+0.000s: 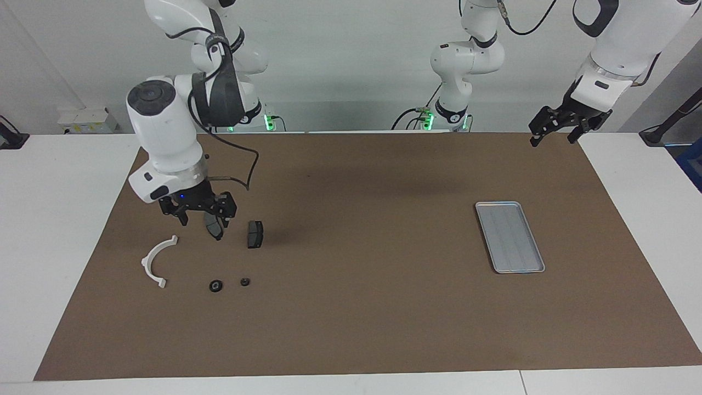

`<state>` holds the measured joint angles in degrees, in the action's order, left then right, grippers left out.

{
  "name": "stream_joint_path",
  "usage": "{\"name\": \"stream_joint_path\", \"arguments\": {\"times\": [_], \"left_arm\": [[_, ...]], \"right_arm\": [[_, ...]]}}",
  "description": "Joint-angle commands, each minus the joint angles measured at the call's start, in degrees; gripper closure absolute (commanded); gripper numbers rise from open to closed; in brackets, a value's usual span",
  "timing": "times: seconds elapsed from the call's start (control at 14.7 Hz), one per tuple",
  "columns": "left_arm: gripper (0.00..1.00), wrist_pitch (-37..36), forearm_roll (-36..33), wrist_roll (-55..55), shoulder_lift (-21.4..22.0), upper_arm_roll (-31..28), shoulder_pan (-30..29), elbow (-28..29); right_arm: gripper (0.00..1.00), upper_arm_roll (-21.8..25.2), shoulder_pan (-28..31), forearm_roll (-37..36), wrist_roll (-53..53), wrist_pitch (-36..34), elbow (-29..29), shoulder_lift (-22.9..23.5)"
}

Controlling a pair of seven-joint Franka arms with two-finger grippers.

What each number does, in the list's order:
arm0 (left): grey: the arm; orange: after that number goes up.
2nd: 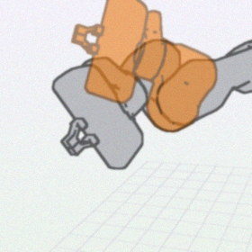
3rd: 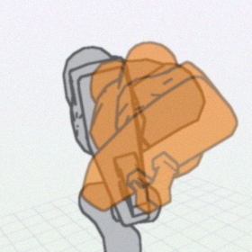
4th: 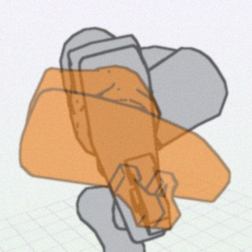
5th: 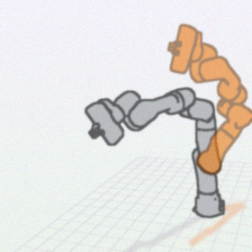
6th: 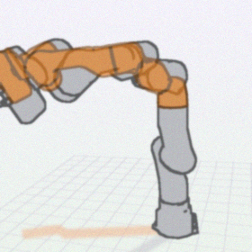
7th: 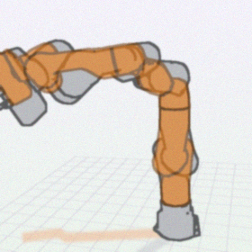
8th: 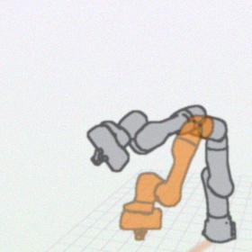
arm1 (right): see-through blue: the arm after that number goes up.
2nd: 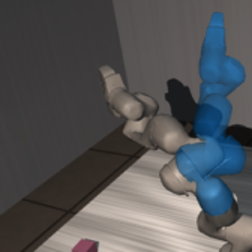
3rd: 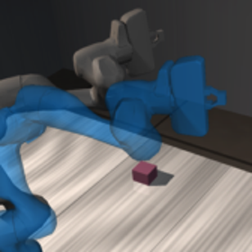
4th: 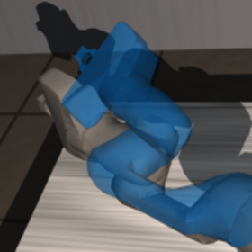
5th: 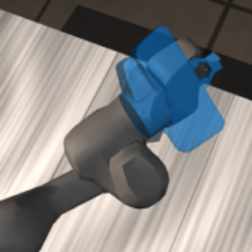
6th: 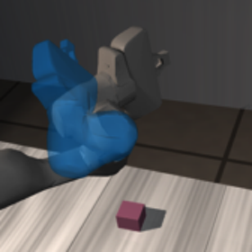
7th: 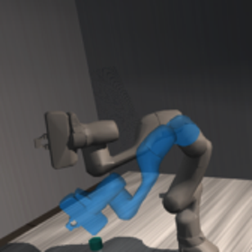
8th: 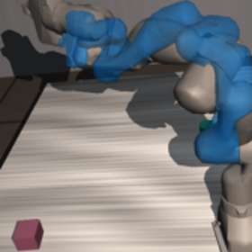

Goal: Place bearing gear from tray to pile

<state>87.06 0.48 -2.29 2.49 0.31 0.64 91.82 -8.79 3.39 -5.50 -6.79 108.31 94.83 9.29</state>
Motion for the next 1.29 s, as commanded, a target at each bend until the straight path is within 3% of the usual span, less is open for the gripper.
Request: {"name": "stream_joint_path", "arguments": {"times": [0.0, 0.14, 0.27, 0.54, 1.23], "left_arm": [[0.0, 1.7, 0.6, 0.4, 1.2, -0.2, 0.3, 1.7], [0.0, 2.0, 0.6, 0.4, 1.2, -0.2, 0.3, 1.7], [0.0, 2.0, 0.6, 0.4, 1.2, -0.2, 0.3, 1.7], [0.0, 2.4, 0.6, 0.4, 1.1, -0.2, 0.3, 1.7], [0.0, 2.2, 0.6, 0.4, 1.1, -0.2, 1.2, 1.7]], "right_arm": [[0.0, 1.4, -0.4, 1.9, 5.7, -4.0, 2.7, -6.6], [0.0, 1.5, -0.7, 3.0, 7.0, -8.4, 2.6, -10.3], [0.0, 4.6, -4.3, 3.8, 9.1, -12.7, 2.2, -13.3], [0.0, 7.2, -6.0, 7.1, 9.2, -20.4, 0.9, -15.4], [0.0, 7.3, -5.0, 7.2, 8.8, -20.7, 1.6, -14.6]]}}
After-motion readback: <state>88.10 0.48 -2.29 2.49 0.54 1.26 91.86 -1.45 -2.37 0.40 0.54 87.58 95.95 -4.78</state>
